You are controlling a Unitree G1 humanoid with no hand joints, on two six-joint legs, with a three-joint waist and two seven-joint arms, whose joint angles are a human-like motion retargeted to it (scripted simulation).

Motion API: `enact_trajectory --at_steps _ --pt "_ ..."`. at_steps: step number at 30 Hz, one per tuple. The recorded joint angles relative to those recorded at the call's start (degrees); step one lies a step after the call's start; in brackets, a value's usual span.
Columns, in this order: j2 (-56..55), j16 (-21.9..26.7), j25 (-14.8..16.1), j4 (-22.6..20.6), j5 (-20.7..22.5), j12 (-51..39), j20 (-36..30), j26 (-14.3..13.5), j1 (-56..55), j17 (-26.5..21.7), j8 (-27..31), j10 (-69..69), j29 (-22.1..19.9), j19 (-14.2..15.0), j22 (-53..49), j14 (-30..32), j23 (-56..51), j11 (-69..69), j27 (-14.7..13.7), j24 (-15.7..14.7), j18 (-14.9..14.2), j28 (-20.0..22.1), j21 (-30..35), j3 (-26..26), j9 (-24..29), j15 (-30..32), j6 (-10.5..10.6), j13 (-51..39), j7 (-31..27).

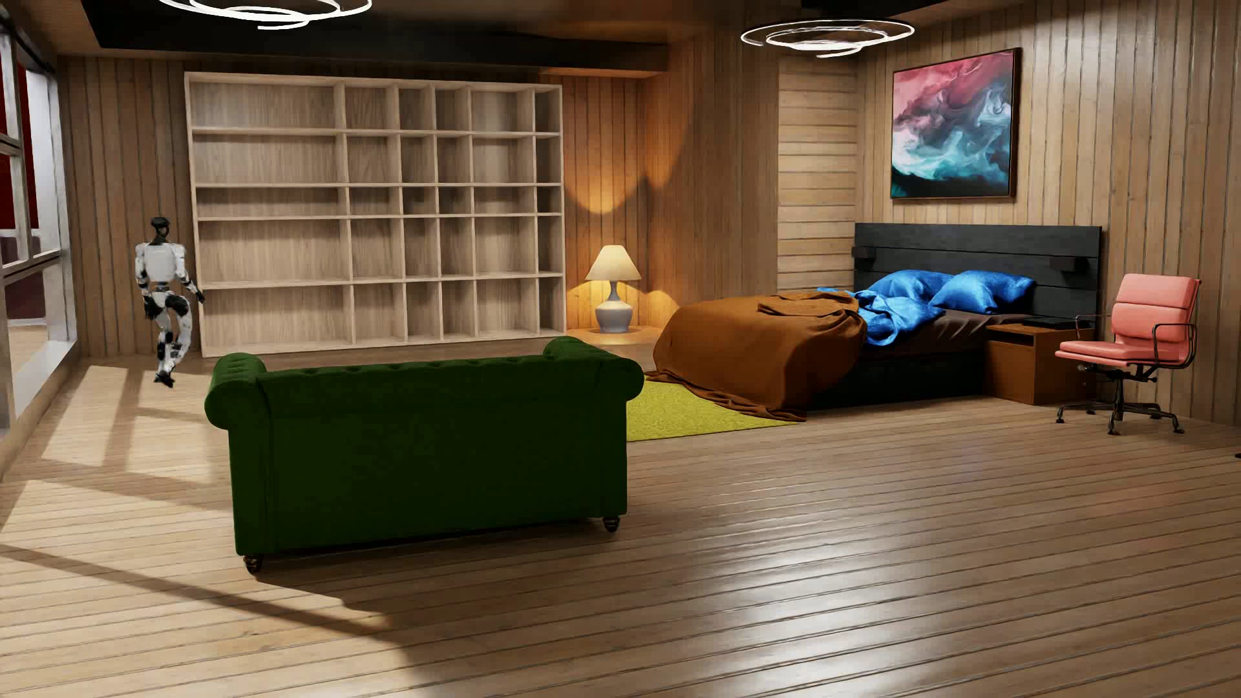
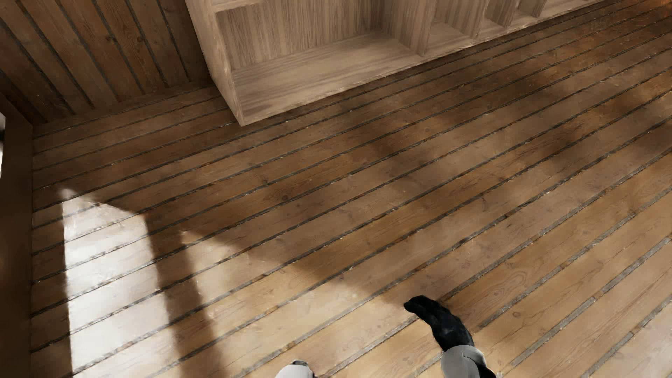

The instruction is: Move towards the officechair

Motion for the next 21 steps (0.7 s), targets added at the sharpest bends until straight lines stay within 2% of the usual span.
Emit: enact_trajectory --at_steps 1,2,3,4,5,6,7,8,9,10,11,13,14,15,17,18,19,21 --pt "-3.3 1.0 0.0 0.0 -4.7 -2.9 -1.9 0.6 1.0 -0.4 -1.8 0.5 -0.8 0.2 1.6 -1.0 1.1 5.0 2.0 2.7 0.2 -1.6 -0.3 0.5 0.0 -0.4 -0.9 0.2 2.3" --pt "-5.7 2.1 -0.2 -0.3 -10.7 -5.9 -2.0 2.4 2.7 -0.7 -3.6 -0.6 -0.7 -1.5 2.2 -1.1 3.2 5.7 3.5 4.7 0.3 -1.5 0.1 0.7 -0.1 -1.4 -1.7 0.3 3.5" --pt "-6.9 2.8 -0.7 -0.7 -16.6 -8.5 0.5 5.1 4.6 -1.3 -6.9 -2.6 0.6 -6.4 1.4 -0.4 6.1 1.9 4.5 4.7 0.2 1.0 1.0 0.5 -0.3 -2.2 -2.4 0.2 3.9" --pt "-7.1 2.9 -1.2 -1.0 -20.5 -10.5 5.3 7.1 6.4 -2.1 -10.0 -4.7 2.6 -10.6 -1.0 0.8 9.2 -5.9 5.1 2.2 0.0 5.2 1.8 0.2 -0.4 -3.4 -3.0 0.1 3.8" --pt "-6.5 2.5 -1.8 -1.5 -22.3 -12.1 10.8 7.0 8.0 -2.8 -12.1 -6.8 4.5 -12.3 -4.4 1.9 11.9 -16.4 5.9 -2.3 -0.3 9.4 2.2 -0.2 -0.6 -3.4 -3.3 0.3 3.3" --pt "-5.7 2.1 -2.3 -2.0 -22.0 -14.2 14.6 5.0 9.2 -3.2 -11.7 -8.6 6.2 -12.0 -7.9 2.6 14.0 -27.8 7.1 -7.2 -0.6 12.1 2.0 -0.7 -0.7 0.2 -3.3 0.8 2.2" --pt "-5.3 2.8 -2.4 -2.6 -20.8 -16.3 15.5 2.2 10.0 -3.4 -9.1 -9.6 6.9 -10.8 -11.5 2.4 15.5 -36.2 8.0 -10.7 -0.9 13.3 1.3 -1.0 -0.8 6.5 -3.2 1.3 0.5" --pt "-5.2 4.3 -2.3 -3.2 -20.8 -18.8 13.9 -0.2 10.1 -3.4 -8.1 -9.5 6.2 -10.6 -15.2 1.4 16.2 -38.4 8.7 -11.8 -1.3 14.0 0.3 -1.1 -0.7 8.7 -2.9 2.3 -1.2" --pt "-5.5 6.1 -1.5 -3.9 -21.7 -21.1 11.6 -1.6 9.5 -3.1 -9.4 -8.7 4.3 -11.5 -19.1 0.4 16.4 -36.9 8.9 -11.1 -1.6 15.2 -0.9 -1.0 -0.6 6.6 -2.7 3.4 -2.6" --pt "-6.0 7.2 -0.5 -4.2 -22.5 -22.6 10.3 -2.0 8.8 -2.8 -11.2 -8.1 2.3 -12.4 -23.1 -0.4 16.8 -35.3 8.9 -10.1 -1.6 16.9 -1.8 -0.9 -0.5 5.5 -2.3 4.2 -3.6" --pt "-6.2 6.7 0.2 -3.9 -23.0 -22.7 10.5 -1.7 8.3 -2.9 -12.6 -7.6 1.6 -12.8 -26.8 -1.3 17.7 -34.6 8.8 -10.3 -0.9 19.1 -1.7 -1.0 -0.5 5.2 -1.8 4.7 -3.4" --pt "-5.4 3.0 -0.8 -1.9 -23.0 -20.1 12.1 -1.4 8.4 -4.8 -14.5 -5.6 4.1 -12.8 -32.2 -5.1 18.9 -35.0 8.9 -15.3 -1.0 22.5 0.8 -1.4 -0.9 6.2 -0.9 4.5 0.6" --pt "-4.9 1.9 -1.4 -1.1 -22.7 -18.3 11.0 -2.0 8.8 -5.6 -14.8 -3.1 4.6 -12.6 -33.4 -6.8 18.5 -35.4 8.9 -17.3 -1.3 22.0 1.5 -1.6 -1.1 6.9 -0.5 4.3 2.3" --pt "-4.5 2.2 -0.9 -1.1 -22.4 -16.7 8.4 -3.3 9.3 -5.7 -14.9 0.0 3.8 -12.5 -33.4 -7.8 17.5 -35.6 9.1 -16.6 -1.1 19.5 1.1 -1.7 -1.2 7.5 -0.2 4.2 2.7" --pt "-4.2 3.4 2.4 -2.6 -21.6 -13.8 4.5 -6.0 10.9 -4.4 -14.3 5.7 0.5 -12.3 -29.8 -9.1 14.4 -35.2 9.3 -8.5 -1.3 10.5 -1.7 -1.8 -1.6 8.5 0.3 4.5 0.4" --pt "-4.5 2.5 4.3 -3.7 -21.0 -12.2 5.6 -5.4 12.2 -3.6 -13.6 7.3 -1.0 -12.4 -26.2 -9.9 12.6 -34.4 9.0 -5.2 -1.9 7.0 -2.9 -1.8 -1.7 8.7 0.4 4.6 -1.9" --pt "-5.3 0.4 5.7 -5.2 -20.5 -10.7 8.6 -2.6 13.6 -3.1 -12.5 8.1 -2.0 -12.4 -21.8 -10.5 10.7 -33.1 8.7 -4.4 -2.6 5.9 -3.5 -1.8 -1.7 8.9 0.5 4.5 -5.0" --pt "-7.8 -3.4 6.9 -8.5 -19.6 -8.9 14.6 4.3 16.9 -2.3 -9.7 6.6 -3.1 -12.7 -10.8 -10.7 6.6 -29.6 7.7 -6.3 -3.1 8.2 -3.8 -2.0 -1.5 9.1 0.1 4.2 -11.6"
